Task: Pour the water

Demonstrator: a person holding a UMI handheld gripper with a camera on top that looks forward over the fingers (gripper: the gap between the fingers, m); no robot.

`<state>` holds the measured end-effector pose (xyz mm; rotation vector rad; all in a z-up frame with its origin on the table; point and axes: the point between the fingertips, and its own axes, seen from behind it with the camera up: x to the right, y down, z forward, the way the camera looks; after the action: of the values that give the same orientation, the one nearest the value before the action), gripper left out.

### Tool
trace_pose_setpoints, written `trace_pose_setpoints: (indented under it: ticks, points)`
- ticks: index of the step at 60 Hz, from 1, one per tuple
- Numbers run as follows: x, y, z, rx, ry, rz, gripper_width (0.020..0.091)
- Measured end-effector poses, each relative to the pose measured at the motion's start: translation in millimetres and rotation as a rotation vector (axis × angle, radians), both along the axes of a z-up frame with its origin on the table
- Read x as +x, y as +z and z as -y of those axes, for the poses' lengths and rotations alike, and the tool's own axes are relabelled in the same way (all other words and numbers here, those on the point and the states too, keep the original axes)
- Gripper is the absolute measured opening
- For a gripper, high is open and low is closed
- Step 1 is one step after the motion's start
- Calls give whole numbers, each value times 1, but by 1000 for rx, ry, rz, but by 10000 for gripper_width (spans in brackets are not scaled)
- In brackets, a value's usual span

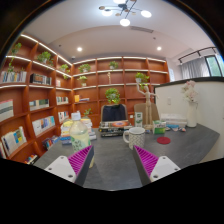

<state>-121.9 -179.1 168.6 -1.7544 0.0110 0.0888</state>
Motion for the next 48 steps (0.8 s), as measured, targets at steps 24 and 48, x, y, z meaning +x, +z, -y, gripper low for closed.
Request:
trace_pose_setpoints:
  ticks: [24,48]
  points:
    - [-135,-62,-68,9,114,-44,796]
    - [-149,-70,-117,15,74,23,490]
